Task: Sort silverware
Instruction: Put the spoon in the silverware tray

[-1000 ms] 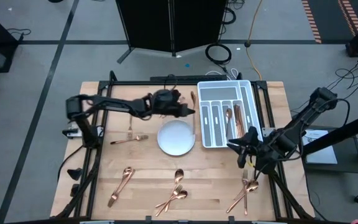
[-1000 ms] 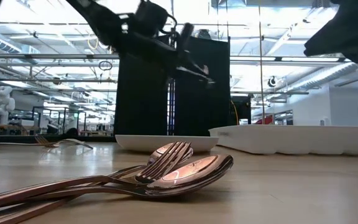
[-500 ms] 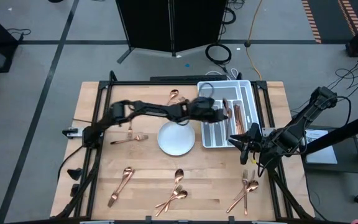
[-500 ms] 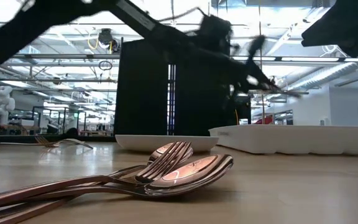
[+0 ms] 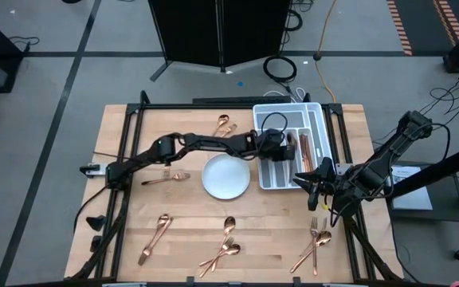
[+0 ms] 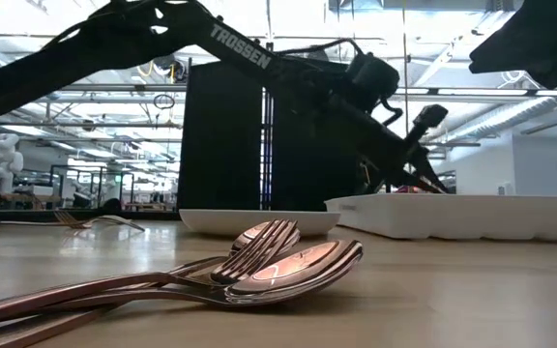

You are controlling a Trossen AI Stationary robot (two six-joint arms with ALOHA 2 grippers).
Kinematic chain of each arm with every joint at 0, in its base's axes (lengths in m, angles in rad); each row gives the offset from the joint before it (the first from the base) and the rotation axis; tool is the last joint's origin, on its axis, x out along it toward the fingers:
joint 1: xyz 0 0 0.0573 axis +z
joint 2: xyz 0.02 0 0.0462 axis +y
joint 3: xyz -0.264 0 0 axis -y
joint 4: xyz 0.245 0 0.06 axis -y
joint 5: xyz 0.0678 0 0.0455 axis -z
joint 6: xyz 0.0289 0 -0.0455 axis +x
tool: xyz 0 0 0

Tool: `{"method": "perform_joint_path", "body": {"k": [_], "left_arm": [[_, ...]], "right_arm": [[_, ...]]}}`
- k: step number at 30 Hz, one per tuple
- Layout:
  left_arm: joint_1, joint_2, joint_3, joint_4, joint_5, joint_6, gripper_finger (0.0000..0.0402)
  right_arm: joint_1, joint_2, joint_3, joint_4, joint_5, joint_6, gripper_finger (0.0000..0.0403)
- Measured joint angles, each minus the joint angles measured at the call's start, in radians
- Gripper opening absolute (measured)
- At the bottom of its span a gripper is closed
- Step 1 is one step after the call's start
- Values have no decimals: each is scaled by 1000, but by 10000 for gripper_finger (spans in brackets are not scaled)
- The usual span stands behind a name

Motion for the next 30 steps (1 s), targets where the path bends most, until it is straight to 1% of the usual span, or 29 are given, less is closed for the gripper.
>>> {"method": "perform_joint_path", "body": {"k": [6, 17, 23, 26, 29, 30], "left_arm": [[2, -2, 1, -4, -1, 19, 3], [3, -2, 0, -4, -10, 18, 63], [6, -2, -2, 35, -13, 17, 80], [22, -2, -2, 63, 24, 23, 82], [46, -2, 8, 86, 88, 98, 82], [52, -3, 16, 85, 95, 123, 82]], "right_arm": [[0, 0, 0, 3, 0, -6, 89], [0, 0, 0, 11, -1, -5, 89], [0, 0, 0, 11, -1, 3, 89], [0, 0, 0, 11, -2, 9, 89], [1, 0, 0, 11, -6, 15, 89], [1, 0, 0, 11, -6, 16, 89]]}}
